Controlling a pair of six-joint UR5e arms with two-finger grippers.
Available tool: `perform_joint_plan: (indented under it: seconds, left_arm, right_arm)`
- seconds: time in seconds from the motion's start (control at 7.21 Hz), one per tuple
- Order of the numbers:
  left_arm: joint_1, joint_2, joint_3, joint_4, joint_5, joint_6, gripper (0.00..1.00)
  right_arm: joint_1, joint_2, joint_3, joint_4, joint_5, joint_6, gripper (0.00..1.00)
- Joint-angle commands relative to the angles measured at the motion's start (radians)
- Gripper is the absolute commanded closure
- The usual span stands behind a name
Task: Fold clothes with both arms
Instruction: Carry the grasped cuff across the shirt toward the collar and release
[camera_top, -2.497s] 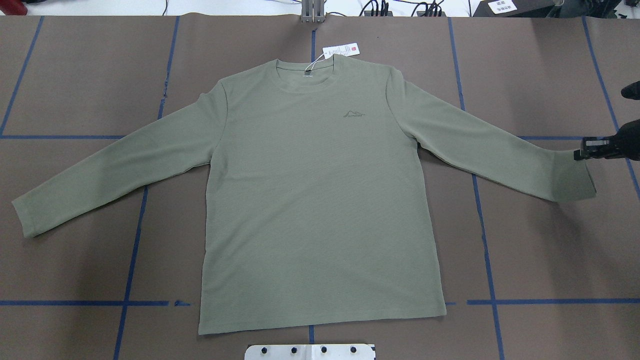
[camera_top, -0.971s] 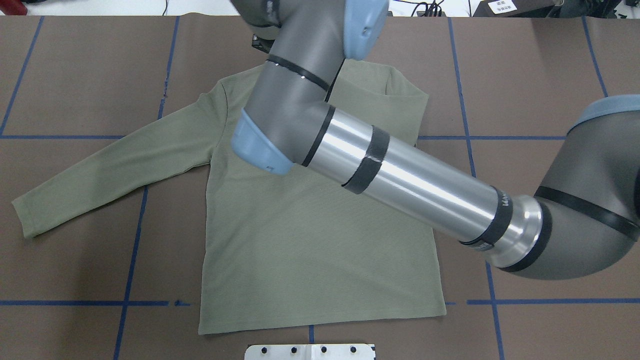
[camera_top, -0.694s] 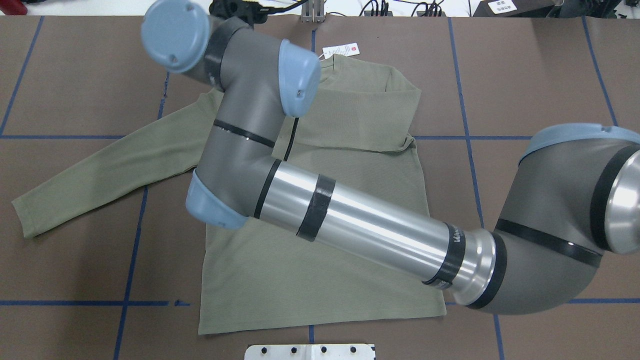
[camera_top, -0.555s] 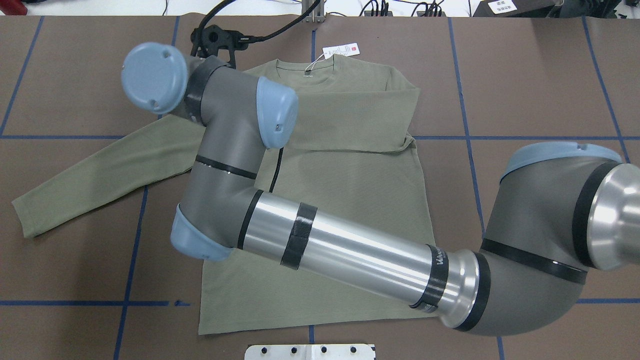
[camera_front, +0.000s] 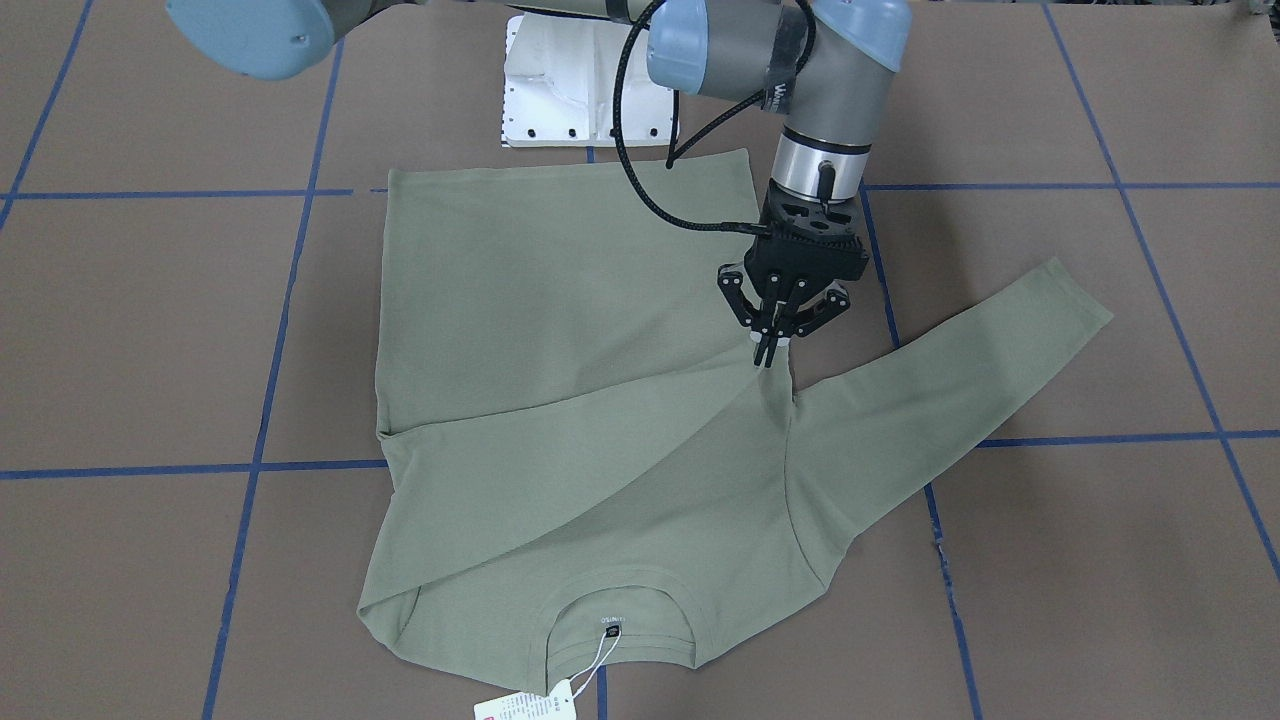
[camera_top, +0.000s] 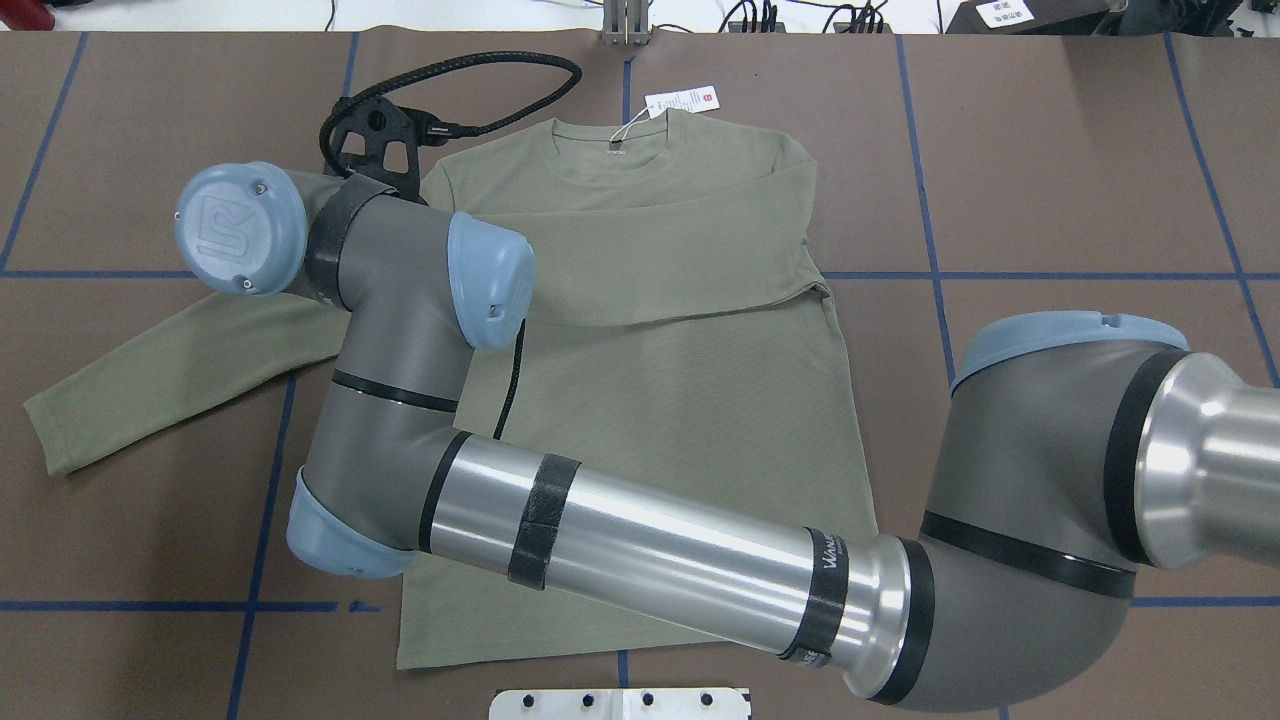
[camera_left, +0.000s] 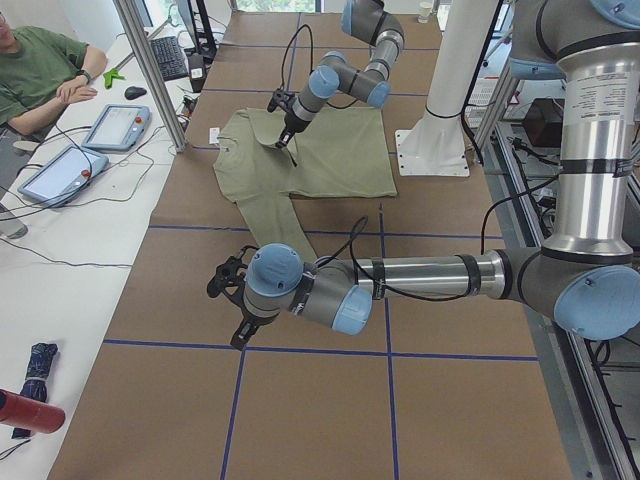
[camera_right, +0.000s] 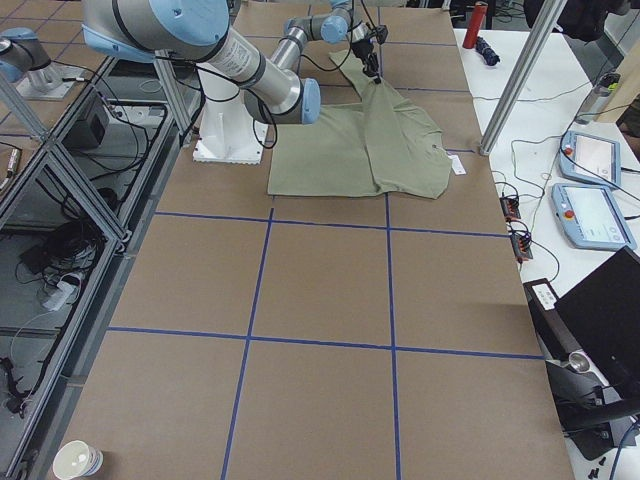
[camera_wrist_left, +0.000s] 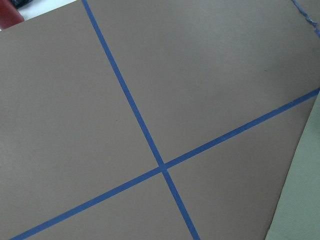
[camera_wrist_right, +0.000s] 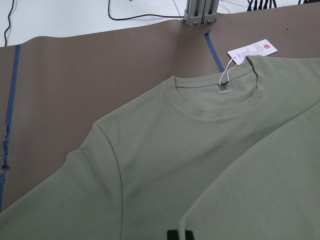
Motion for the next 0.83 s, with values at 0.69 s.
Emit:
perform_joint_plan:
  seconds: [0.69]
  left_arm:
    - [0.003, -0.061, 0.015, -0.085, 0.011, -0.219, 0.00]
  right_arm:
    - [0.264, -0.038, -0.021, 0.026, 0.475, -0.235, 0.00]
